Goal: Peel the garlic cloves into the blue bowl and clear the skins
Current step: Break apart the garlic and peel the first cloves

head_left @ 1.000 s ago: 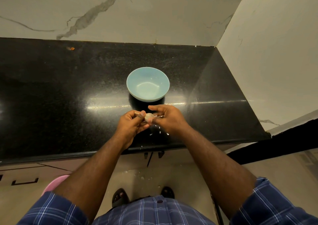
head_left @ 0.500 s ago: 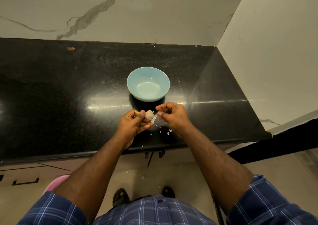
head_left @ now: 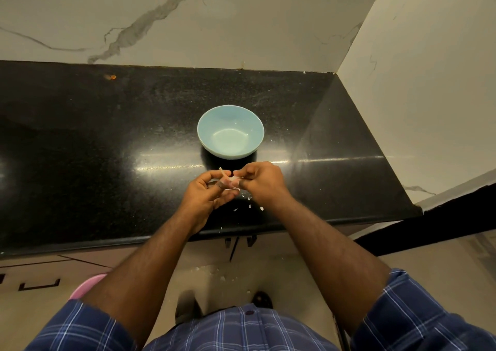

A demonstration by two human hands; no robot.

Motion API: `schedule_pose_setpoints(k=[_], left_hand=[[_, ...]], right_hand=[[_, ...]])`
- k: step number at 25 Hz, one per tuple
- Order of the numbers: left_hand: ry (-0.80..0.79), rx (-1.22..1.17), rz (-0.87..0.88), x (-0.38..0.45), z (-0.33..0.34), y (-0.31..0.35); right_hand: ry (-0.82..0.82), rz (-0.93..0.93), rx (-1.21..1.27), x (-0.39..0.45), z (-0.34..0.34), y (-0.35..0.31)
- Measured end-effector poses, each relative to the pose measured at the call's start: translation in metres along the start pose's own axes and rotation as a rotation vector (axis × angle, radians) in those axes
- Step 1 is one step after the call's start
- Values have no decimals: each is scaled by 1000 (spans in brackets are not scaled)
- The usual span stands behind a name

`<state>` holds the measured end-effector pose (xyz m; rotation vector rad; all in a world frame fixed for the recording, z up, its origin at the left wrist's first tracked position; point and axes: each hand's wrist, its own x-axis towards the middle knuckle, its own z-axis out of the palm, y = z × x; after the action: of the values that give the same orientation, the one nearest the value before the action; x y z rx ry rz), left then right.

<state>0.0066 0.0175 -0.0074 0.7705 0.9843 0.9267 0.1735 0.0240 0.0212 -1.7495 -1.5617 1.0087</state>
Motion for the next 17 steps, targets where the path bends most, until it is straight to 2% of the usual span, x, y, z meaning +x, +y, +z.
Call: schedule_pose_setpoints(k=[9,12,14,17], left_hand=[[-47,23,25,3,-5,-4],[-46,-2,6,4,-4,-5],[-33,16,18,5,-3,-6],[-15,105,45,5,-3,-6]], right_hand=[[-2,263,418,0,-3,-2],[46,190,276,4,-4,-2],[-18,101,119,3,-3,-5],[-40,129,51,5,2,-6]])
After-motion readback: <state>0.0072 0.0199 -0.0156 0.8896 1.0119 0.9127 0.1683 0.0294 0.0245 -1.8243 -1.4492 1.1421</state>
